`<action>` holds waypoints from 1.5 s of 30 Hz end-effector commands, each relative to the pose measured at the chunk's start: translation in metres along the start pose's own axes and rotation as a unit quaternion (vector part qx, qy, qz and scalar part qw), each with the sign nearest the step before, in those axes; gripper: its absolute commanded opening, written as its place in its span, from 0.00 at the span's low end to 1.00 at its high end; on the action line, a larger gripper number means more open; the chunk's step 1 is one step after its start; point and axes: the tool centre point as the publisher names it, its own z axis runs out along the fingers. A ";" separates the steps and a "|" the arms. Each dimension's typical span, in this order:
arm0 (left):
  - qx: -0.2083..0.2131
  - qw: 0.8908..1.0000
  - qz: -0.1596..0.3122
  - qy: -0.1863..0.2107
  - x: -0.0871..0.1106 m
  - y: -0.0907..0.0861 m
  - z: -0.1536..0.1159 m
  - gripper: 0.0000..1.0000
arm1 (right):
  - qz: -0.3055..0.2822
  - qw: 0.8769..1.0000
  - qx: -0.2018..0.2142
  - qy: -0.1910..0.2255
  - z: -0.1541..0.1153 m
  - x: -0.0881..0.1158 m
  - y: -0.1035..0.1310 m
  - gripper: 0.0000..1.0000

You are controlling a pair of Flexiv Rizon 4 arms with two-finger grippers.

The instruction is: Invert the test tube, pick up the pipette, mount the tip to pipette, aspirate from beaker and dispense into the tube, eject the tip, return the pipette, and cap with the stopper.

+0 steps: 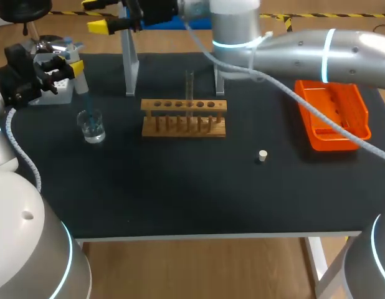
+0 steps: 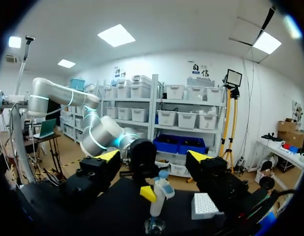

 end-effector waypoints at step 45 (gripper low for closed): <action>-0.001 1.000 0.000 0.000 0.000 -0.001 0.000 0.00 | 0.014 0.991 0.105 -0.077 -0.257 0.073 -0.159 1.00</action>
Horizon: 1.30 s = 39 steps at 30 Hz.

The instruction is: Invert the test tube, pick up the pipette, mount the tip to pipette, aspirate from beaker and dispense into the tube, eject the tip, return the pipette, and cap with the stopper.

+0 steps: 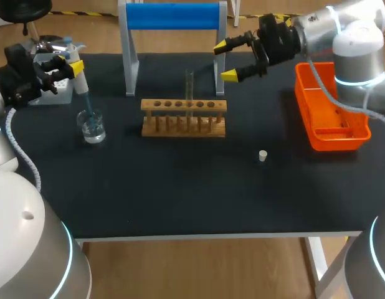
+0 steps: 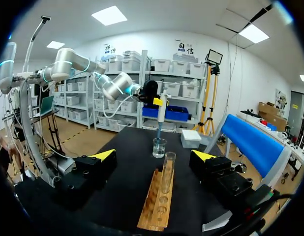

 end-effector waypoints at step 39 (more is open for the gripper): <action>-0.001 1.000 0.000 0.000 0.000 -0.001 0.000 0.00 | 0.025 0.993 0.102 -0.050 0.083 -0.028 -0.062 1.00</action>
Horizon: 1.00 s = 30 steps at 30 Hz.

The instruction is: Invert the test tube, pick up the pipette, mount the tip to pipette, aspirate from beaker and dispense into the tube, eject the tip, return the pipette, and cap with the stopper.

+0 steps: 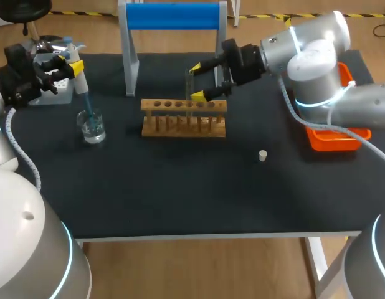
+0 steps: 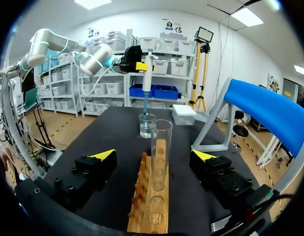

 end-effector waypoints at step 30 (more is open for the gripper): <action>0.000 1.000 0.000 0.000 0.000 -0.001 0.000 0.00 | -0.013 0.997 0.078 -0.003 0.026 -0.009 0.003 1.00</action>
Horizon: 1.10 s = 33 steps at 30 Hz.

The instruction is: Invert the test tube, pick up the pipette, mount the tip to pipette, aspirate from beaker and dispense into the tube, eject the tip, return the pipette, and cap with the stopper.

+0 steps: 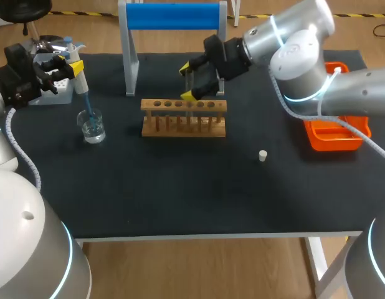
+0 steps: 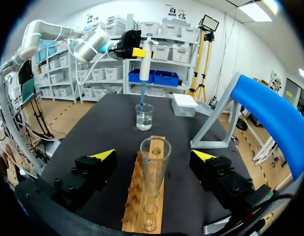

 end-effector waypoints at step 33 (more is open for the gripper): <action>0.000 1.000 0.000 0.000 0.000 -0.001 0.000 0.00 | 0.000 1.000 0.019 -0.022 0.005 -0.002 -0.015 1.00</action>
